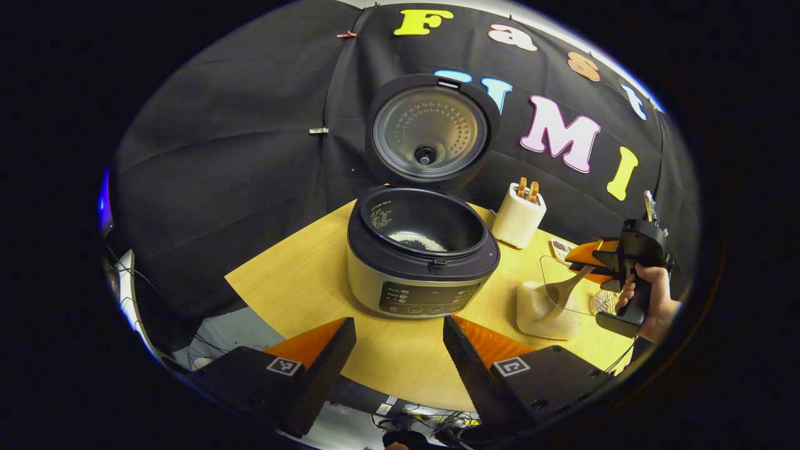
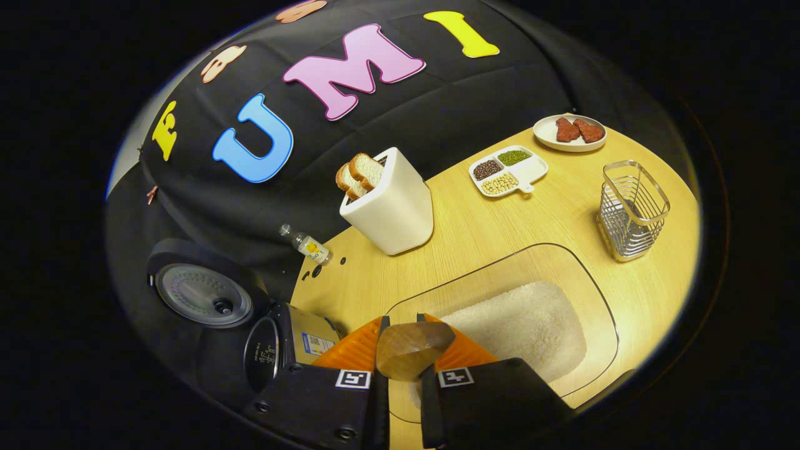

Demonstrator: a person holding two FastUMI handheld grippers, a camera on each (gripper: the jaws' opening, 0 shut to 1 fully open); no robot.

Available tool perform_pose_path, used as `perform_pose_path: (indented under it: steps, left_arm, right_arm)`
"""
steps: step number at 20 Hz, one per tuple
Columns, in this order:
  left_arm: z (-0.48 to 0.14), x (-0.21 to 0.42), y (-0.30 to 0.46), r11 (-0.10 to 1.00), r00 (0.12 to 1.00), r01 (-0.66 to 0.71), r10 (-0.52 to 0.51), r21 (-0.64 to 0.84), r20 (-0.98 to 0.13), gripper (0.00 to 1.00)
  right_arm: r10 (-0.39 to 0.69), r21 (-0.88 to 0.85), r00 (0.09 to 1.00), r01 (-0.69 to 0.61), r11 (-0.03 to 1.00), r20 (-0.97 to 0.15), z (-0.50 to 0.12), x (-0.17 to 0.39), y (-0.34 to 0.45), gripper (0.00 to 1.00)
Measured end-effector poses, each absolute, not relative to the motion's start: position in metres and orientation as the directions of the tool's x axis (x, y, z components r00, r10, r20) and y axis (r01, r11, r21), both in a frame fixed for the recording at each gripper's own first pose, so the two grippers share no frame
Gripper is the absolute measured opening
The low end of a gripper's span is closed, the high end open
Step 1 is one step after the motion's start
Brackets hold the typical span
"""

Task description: Close the left gripper, press the button to open the rice cooker; take a wooden spoon from the chopstick holder with the right hand, scoop a spoonful of rice and pour it into the rice cooker, then put the wooden spoon back into the chopstick holder.

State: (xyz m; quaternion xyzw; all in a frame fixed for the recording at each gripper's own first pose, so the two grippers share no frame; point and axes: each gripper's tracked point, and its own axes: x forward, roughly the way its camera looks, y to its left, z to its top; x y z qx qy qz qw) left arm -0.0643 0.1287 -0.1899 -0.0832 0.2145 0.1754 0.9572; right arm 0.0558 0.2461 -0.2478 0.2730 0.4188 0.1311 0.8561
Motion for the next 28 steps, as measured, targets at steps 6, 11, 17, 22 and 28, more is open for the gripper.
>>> perform_pose_path:
  steps: [6, 11, 17, 22, 28]
  left_arm:
    - [-0.182, -0.058, 0.134, 0.933, 0.855, -0.353, 0.291, -0.072, -0.431, 0.95]
    - [-0.170, -0.045, 0.133, 0.947, 0.870, -0.316, 0.266, -0.057, -0.415, 0.95]
    - [-0.160, -0.033, 0.128, 0.962, 0.892, -0.264, 0.216, -0.071, -0.397, 0.96]
    - [-0.151, -0.030, 0.136, 0.969, 0.903, -0.242, 0.205, -0.054, -0.378, 0.95]
    - [-0.140, -0.034, 0.147, 0.974, 0.918, -0.218, 0.184, -0.061, -0.350, 0.96]
  right_arm:
    - [0.395, 0.594, 0.639, 0.123, 0.795, -0.660, -0.250, 0.067, 0.212, 0.24]
    - [0.357, 0.633, 0.652, 0.246, 0.734, -0.668, -0.246, 0.074, 0.178, 0.24]
    - [0.333, 0.689, 0.662, 0.391, 0.611, -0.671, -0.243, 0.073, 0.146, 0.24]
    - [0.340, 0.739, 0.687, 0.438, 0.512, -0.643, -0.226, 0.075, 0.143, 0.24]
    - [0.396, 0.794, 0.694, 0.461, 0.397, -0.601, -0.191, 0.076, 0.164, 0.24]
